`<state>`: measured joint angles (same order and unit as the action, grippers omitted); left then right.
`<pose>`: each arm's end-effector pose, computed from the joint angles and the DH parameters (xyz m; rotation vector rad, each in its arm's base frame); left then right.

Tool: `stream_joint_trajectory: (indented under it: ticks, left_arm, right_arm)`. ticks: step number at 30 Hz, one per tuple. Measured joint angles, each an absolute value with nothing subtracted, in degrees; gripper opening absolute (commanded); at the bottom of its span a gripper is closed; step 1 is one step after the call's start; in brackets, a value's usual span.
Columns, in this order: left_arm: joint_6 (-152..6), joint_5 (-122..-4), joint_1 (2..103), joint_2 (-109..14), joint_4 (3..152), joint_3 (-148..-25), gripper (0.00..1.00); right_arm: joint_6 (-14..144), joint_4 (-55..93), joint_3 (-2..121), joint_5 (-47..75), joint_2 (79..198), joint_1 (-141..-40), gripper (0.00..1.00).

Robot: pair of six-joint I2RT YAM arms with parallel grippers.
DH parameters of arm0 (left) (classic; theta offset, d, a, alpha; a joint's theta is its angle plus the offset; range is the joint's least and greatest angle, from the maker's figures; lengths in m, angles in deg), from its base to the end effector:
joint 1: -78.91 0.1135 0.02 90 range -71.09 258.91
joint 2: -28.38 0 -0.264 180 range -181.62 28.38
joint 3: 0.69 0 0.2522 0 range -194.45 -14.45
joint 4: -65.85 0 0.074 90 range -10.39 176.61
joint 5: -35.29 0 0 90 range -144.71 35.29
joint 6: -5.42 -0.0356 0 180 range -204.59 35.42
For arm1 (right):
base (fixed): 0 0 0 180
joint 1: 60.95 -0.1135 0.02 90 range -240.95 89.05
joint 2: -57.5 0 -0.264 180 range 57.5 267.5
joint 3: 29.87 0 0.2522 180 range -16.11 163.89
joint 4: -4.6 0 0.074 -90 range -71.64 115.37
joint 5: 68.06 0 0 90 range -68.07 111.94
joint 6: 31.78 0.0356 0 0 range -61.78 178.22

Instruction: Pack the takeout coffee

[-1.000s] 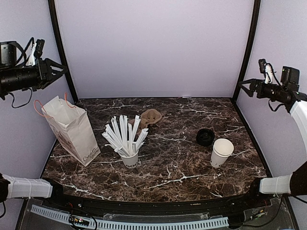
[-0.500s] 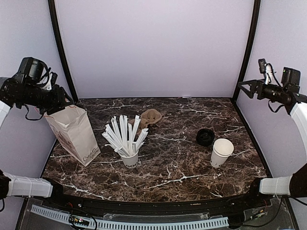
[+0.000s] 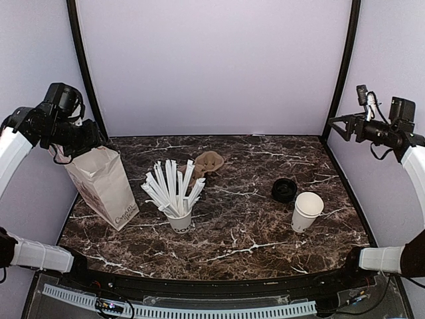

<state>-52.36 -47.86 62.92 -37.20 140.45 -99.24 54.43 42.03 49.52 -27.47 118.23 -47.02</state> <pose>0.1974 -0.0522 0.4185 -0.3873 2.2765 -0.2973 0.2218 -0.0272 0.3932 -0.4150 1.7735 0.5955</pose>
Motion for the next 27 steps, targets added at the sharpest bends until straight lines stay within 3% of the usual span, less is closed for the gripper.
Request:
stream_joint_trajectory:
  ticks: [12,17,27]
  left_arm:
    - [-51.8,-46.5,62.9,-44.4,133.5,-98.2,0.53]
    - [-51.3,-46.5,62.9,-46.3,133.5,-98.3,0.42]
    - [-51.8,-46.0,62.9,-46.4,133.5,-98.3,0.08]
  right_arm:
    - [54.3,41.9,47.5,-28.2,117.5,-47.0,0.99]
    - [54.2,41.9,47.2,-28.5,117.4,-47.0,0.99]
    - [54.2,41.5,46.1,-28.8,117.4,-47.0,0.99]
